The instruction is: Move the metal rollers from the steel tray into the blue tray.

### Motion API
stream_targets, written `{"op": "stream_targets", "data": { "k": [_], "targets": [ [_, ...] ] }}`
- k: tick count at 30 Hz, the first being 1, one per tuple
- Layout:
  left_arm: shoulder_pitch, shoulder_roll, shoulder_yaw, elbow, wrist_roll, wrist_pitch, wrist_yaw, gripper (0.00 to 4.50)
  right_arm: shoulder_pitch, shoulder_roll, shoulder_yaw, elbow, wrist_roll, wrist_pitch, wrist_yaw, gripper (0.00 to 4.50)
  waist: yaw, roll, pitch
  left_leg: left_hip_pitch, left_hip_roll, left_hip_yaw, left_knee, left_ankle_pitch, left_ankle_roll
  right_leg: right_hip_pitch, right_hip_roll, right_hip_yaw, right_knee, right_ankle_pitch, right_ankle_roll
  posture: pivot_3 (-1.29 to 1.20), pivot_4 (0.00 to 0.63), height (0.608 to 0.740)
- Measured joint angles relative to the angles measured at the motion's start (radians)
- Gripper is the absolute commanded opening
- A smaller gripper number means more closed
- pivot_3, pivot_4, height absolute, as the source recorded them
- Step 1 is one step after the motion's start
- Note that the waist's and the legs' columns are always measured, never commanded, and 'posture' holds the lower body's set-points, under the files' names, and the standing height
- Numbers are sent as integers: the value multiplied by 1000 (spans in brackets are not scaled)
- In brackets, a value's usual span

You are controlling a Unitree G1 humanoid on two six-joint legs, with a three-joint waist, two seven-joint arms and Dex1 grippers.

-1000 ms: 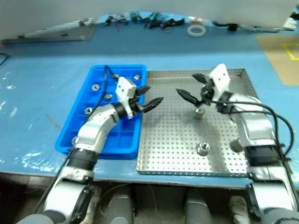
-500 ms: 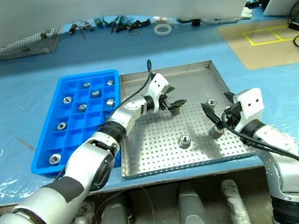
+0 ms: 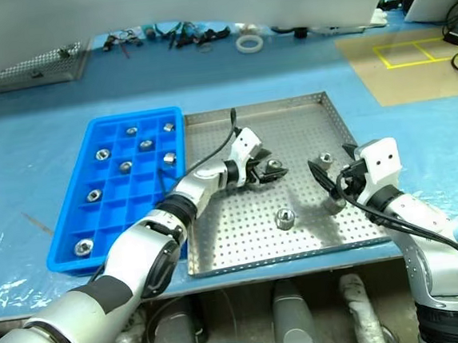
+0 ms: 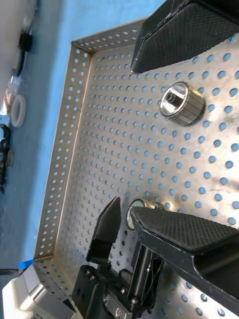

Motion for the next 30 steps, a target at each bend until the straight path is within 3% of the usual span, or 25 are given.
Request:
{"op": "stream_targets", "data": {
  "k": [3,8,9,14,17,20,25,30],
  "targets": [
    [0,-2,-4,22,30,9,32,3393,6,-1,0,-1,-2,0,-9,4500,-2,0,0,0,0,0,0,0,0,0,0,0,0,-2,4,-562,150,740],
    [0,-3,12,27,33,12,77,1799,8,-1,0,-3,-5,-5,-22,4500,-3,0,0,0,0,0,2,0,0,0,0,1,0,-4,7,-545,150,740],
    [0,-8,34,29,22,12,71,1676,9,-1,0,-3,-6,-8,-24,4500,-3,0,0,0,0,0,2,0,0,0,0,1,0,-4,7,-540,150,740],
    [1,-19,162,-47,-108,-2,11,1681,-26,-1,51,39,-21,-30,-12,4500,0,-1,0,0,-1,0,1,0,0,0,-1,1,0,-1,1,-408,150,740],
    [22,-9,190,-204,-135,-10,64,1681,-113,1,122,125,-32,-54,18,4500,1,-1,0,1,-1,0,1,0,0,-1,-1,1,1,0,1,-294,150,740],
    [146,15,189,-473,-156,34,109,1681,-232,3,189,250,-54,-99,66,4500,7,0,0,1,0,0,0,0,0,-1,-1,-1,2,0,0,-195,150,740],
    [381,67,161,-872,-124,183,262,1681,-413,40,285,474,-95,-192,154,4500,57,0,0,-1,3,0,-1,1,1,-2,0,-4,3,1,-1,-34,150,740],
    [503,108,170,-1121,-123,341,393,1681,-510,109,358,608,-110,-263,224,4500,126,0,0,-1,3,0,0,1,0,-1,-1,-5,4,0,-2,78,150,740]
  ]
}}
